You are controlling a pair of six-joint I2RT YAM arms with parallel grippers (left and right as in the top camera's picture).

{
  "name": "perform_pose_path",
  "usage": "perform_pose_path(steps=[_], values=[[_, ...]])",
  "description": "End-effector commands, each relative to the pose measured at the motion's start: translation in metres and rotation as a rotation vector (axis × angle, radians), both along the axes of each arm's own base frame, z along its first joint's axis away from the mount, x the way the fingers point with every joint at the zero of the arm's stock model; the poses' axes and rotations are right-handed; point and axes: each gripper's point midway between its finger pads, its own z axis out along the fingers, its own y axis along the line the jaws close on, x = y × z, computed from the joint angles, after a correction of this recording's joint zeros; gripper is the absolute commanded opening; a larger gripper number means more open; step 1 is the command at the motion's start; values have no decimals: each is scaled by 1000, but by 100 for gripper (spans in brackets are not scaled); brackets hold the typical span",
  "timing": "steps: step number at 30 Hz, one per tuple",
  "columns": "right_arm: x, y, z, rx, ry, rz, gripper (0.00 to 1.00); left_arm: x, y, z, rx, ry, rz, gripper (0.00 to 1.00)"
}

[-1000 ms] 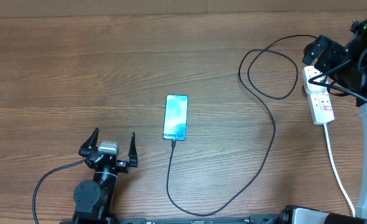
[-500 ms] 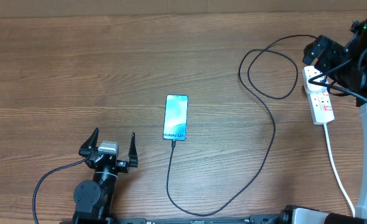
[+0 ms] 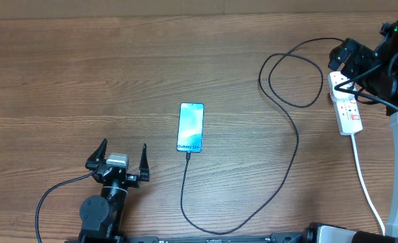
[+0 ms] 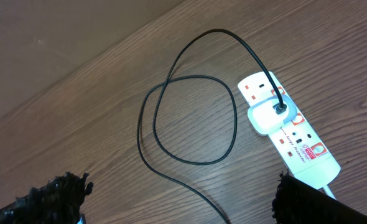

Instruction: Plug charger to phone and switch on socket

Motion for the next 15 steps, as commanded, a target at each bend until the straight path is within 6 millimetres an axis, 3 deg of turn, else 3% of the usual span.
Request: perform_pose_path(steps=[1,8,15], values=[[-2,1,14,-12,-37,5,100,0,2,0,23,-9,12,100],[-9,2,26,-18,-71,5,100,0,2,0,23,-9,12,99],[-29,6,59,-35,-164,5,100,0,2,0,23,-9,12,100]])
